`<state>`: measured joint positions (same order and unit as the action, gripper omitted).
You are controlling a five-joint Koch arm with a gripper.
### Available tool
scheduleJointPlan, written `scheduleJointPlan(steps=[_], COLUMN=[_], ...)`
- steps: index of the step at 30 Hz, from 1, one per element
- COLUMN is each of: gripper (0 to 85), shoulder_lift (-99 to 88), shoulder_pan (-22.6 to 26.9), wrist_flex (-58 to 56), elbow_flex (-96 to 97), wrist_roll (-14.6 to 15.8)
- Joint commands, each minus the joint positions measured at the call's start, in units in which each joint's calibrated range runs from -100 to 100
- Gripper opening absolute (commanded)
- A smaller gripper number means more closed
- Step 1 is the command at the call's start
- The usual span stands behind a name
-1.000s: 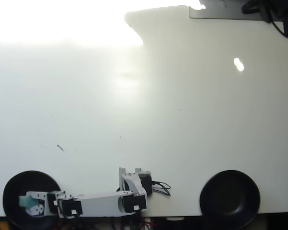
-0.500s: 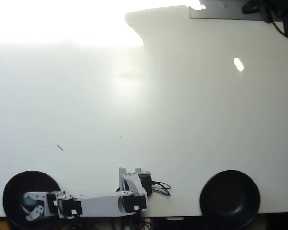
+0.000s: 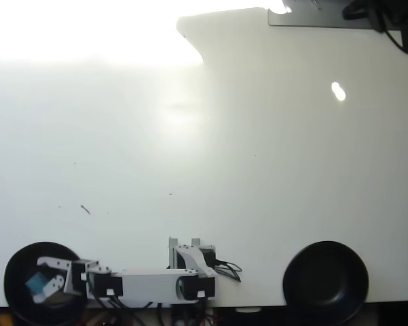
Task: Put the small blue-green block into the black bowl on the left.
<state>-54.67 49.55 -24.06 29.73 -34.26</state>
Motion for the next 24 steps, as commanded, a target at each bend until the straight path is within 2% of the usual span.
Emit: scheduleJointPlan(steps=[1,3,5,11,15,20,24], gripper=[45.3,45.3,45.5,45.3,45.3,45.2,45.2], shoulder_lift=[-3.01,-4.51,-6.34,-11.48,-13.83,-16.51,-20.48], shoulder_pan=[-2.00,-3.08,-4.49,-9.82,-14.75,-20.81,-24.81], wrist_flex=[0.92,-2.16,-4.35,-6.05,-7.11,-7.43,-7.35], elbow_flex=[-3.30,-4.41,-4.41,-2.47,-0.90,0.30,5.76], wrist_roll=[2.74,5.27,5.86,12.36,17.00,24.57,26.42])
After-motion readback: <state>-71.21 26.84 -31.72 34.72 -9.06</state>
